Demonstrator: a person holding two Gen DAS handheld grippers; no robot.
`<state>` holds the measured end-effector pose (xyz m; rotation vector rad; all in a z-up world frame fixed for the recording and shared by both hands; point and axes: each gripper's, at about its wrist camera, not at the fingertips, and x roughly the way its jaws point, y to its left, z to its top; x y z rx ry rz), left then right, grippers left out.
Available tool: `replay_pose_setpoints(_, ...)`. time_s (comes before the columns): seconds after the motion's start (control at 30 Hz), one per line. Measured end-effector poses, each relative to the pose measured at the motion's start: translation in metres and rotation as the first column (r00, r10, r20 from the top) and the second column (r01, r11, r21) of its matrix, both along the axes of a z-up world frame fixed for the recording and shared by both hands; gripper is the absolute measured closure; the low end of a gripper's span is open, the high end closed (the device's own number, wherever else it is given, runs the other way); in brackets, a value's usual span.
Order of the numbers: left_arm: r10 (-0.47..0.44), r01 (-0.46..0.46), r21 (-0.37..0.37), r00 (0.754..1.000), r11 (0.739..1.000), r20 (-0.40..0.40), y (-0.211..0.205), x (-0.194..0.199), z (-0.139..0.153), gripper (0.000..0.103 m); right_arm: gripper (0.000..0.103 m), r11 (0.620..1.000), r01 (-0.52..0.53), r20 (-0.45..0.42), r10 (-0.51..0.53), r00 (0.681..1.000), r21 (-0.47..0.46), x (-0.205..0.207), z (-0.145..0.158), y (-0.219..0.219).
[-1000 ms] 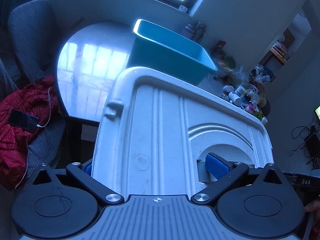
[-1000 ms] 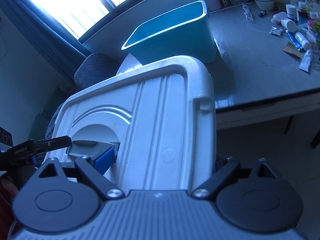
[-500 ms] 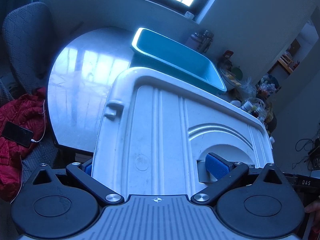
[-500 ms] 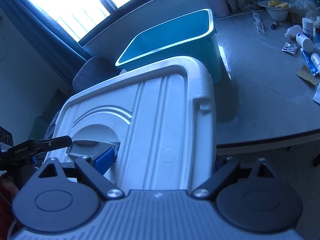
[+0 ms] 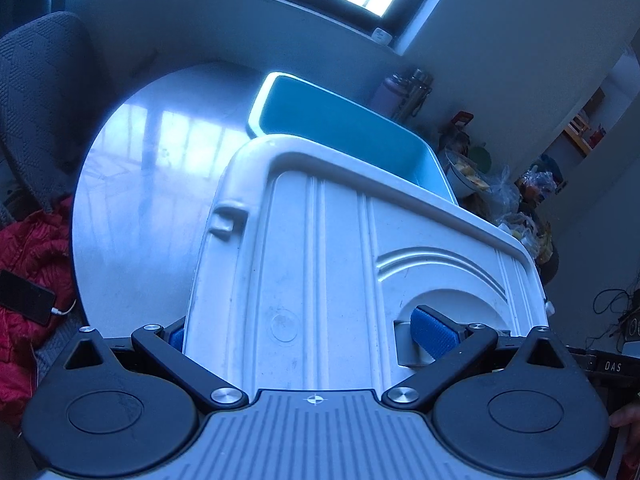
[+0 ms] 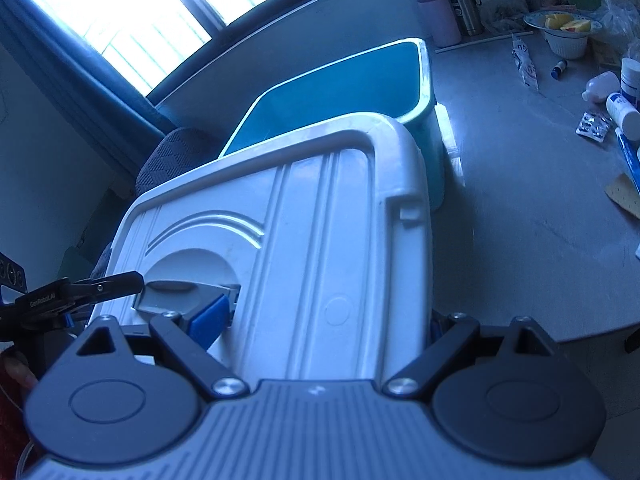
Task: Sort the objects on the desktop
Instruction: 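Carry the held lid with both grippers over the teal bin, then lower the lid onto the teal bin rim with both grippers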
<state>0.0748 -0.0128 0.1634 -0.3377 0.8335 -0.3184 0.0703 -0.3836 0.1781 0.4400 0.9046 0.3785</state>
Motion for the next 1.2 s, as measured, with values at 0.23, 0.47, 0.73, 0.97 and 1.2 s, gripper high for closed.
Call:
replay_pose_setpoints(0.23,-0.009,0.009,-0.017,1.0,1.0,0.007,-0.003,0.054,0.012,0.0,0.011,1.0,0.014,0.021,-0.014,1.0,-0.014,0.042,0.013,-0.002)
replay_pose_setpoints(0.47,-0.039,0.039,-0.007,0.999,0.999,0.014,-0.009,0.104,0.027,0.0,0.011,0.999,0.046,0.022,-0.046,0.999,-0.005,0.078,0.015,-0.003)
replay_pose_setpoints(0.73,-0.052,0.052,-0.011,0.999,0.999,0.009,-0.014,0.151,0.035,0.0,0.011,0.998,0.06,0.021,-0.06,0.998,-0.008,0.117,0.021,-0.005)
replay_pose_setpoints(0.97,-0.036,0.036,-0.022,0.999,0.999,0.0,-0.023,0.195,0.036,0.0,0.011,0.999,0.048,0.018,-0.048,0.999,-0.02,0.161,0.02,-0.015)
replay_pose_setpoints(1.2,-0.028,0.028,-0.02,1.0,0.999,0.003,-0.034,0.245,0.034,0.0,0.011,0.999,0.04,0.014,-0.04,0.999,-0.022,0.206,0.014,-0.028)
